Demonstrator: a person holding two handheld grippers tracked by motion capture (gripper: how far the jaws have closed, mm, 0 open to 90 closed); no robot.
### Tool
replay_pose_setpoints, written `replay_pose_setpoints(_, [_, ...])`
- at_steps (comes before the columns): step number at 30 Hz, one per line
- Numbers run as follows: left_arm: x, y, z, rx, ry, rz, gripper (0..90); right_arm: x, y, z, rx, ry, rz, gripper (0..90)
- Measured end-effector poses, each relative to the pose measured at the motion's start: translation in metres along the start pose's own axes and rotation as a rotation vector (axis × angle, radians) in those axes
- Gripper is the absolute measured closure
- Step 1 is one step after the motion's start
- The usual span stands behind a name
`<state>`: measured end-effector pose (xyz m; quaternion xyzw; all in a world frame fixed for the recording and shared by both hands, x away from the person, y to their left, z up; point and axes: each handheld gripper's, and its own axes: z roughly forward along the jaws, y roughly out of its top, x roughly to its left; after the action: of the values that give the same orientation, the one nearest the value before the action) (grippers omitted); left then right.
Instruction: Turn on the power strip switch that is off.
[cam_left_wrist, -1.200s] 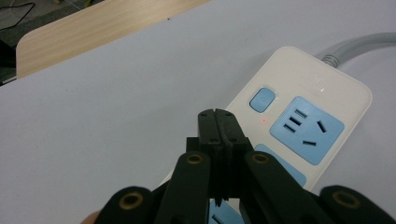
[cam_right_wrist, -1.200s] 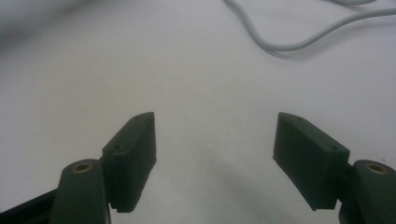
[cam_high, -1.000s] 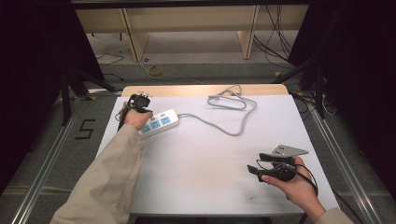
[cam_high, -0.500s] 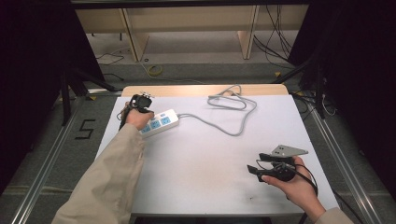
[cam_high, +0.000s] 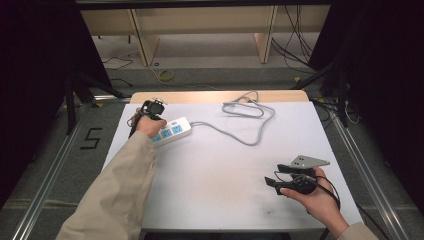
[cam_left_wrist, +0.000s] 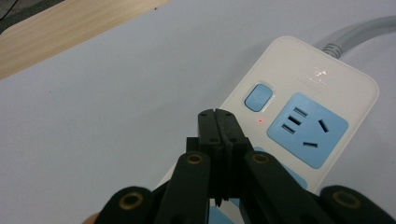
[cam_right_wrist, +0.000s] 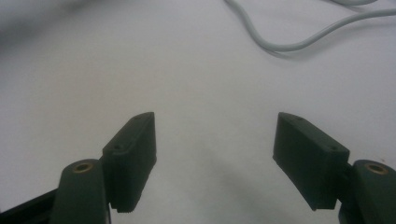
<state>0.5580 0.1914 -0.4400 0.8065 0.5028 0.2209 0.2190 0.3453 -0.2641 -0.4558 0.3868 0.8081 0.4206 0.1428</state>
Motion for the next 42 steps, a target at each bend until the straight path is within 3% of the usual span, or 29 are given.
replay_pose_setpoints(17, [0.0004,-0.0009,0.0053,0.028,-0.003,-0.005,90.0,0.0001,0.0,-0.0001,0.002,-0.001,-0.005,30.5])
replay_pose_setpoints(28, [-0.0035,0.0011,0.0063,0.048,0.017,0.029,90.0,0.0004,0.0,0.0001,0.004,-0.002,-0.006,30.5])
replay_pose_setpoints(42, [-0.0019,0.0022,0.0078,0.06,0.008,0.025,90.0,0.0012,-0.0001,0.0004,0.005,0.002,-0.008,30.5])
